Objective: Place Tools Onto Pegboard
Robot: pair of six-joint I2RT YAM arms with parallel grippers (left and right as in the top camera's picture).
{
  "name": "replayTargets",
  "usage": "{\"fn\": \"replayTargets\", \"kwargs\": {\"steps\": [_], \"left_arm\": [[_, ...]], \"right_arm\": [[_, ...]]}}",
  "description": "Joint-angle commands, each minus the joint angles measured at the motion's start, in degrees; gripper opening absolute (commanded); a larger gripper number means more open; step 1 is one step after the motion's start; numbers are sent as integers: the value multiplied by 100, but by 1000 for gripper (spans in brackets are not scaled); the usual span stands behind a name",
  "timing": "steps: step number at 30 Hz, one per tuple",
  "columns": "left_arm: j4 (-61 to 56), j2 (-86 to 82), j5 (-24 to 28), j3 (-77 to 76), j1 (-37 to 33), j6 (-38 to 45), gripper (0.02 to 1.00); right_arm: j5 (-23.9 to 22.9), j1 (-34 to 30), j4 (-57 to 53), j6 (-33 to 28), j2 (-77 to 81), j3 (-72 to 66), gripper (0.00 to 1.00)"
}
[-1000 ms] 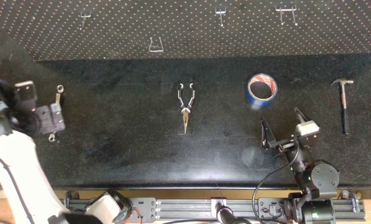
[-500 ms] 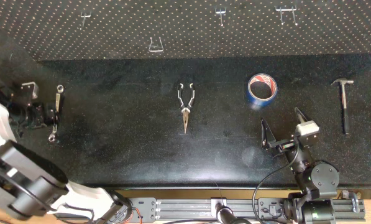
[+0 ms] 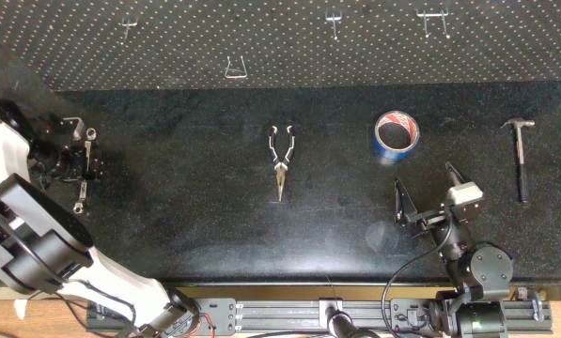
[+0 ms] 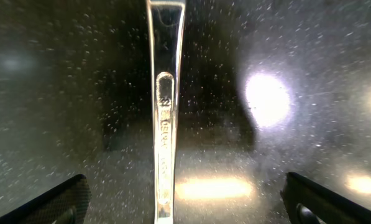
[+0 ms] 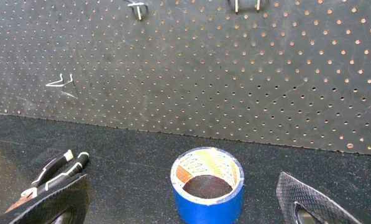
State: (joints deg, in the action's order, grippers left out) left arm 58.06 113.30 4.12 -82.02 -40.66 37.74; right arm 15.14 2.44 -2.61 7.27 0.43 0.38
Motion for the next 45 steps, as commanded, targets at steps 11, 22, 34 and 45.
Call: {"fn": "replayTargets", "kwargs": {"steps": [11, 22, 34, 45], "left_arm": [[-195, 444, -284, -138, -7, 177, 996], [-308, 452, -166, -138, -9, 175, 27], [-313, -149, 149, -136, 31, 118, 29], [-1665, -3687, 234, 1056, 101, -479, 29]], "right_arm": [[-9, 39, -33, 63, -37, -15, 976], [-9, 39, -33, 63, -37, -15, 976], [-9, 39, -33, 63, -37, -15, 976], [-9, 39, -33, 63, -37, -15, 976]]}}
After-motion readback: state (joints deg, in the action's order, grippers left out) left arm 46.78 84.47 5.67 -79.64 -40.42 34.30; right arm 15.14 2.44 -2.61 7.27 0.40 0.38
